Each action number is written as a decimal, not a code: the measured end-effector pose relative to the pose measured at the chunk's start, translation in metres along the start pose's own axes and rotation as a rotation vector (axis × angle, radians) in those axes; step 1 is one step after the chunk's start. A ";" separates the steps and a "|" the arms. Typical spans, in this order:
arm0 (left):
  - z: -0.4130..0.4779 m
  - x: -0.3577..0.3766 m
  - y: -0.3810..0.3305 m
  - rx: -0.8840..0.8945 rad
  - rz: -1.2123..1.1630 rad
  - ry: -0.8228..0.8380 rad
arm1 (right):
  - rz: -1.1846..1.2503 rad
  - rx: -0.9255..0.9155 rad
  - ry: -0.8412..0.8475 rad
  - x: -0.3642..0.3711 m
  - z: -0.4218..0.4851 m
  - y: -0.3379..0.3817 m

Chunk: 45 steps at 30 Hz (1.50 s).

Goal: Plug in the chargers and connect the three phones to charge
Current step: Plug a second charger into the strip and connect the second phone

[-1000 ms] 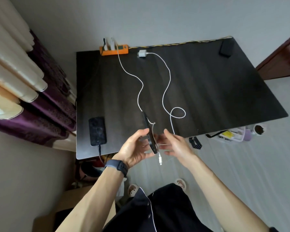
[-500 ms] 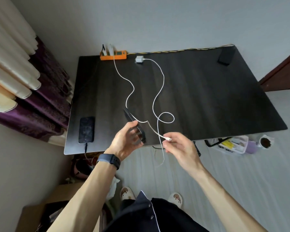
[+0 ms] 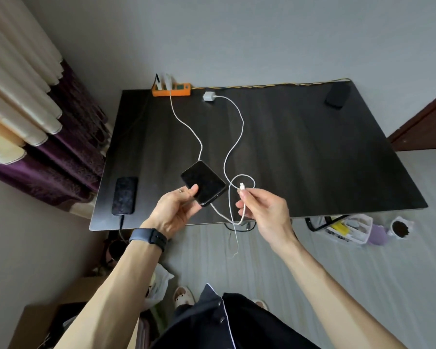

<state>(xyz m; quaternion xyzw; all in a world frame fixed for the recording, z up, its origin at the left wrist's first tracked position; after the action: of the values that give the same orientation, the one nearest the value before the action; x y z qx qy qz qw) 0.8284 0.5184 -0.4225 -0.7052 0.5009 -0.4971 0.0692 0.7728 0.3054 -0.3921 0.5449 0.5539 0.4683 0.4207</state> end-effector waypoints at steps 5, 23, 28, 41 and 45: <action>-0.007 0.006 -0.010 0.058 -0.073 -0.038 | 0.024 0.026 0.114 0.020 0.000 0.008; -0.030 -0.005 -0.015 0.102 -0.086 0.027 | 0.043 0.062 0.216 0.055 -0.010 0.009; -0.031 -0.007 -0.010 0.104 -0.060 0.042 | 0.024 0.090 0.216 0.053 -0.011 0.006; -0.036 -0.006 -0.019 0.171 0.185 0.173 | 0.024 0.179 0.183 0.054 -0.010 -0.002; -0.038 -0.007 -0.027 0.178 0.257 0.137 | 0.007 0.155 0.179 0.056 -0.007 -0.005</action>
<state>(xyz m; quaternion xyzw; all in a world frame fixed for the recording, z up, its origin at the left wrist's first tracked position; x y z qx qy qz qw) 0.8165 0.5517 -0.3920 -0.5909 0.5445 -0.5734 0.1600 0.7619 0.3608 -0.3936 0.5336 0.6219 0.4723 0.3246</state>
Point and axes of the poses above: each hand's wrist, its own z-axis towards the middle knuckle, its own x-axis out of the palm, y = z × x, the point moved 2 cm from there along z, towards the middle knuckle, and after that the axes turned 13 degrees about y, right-handed, at the moved point
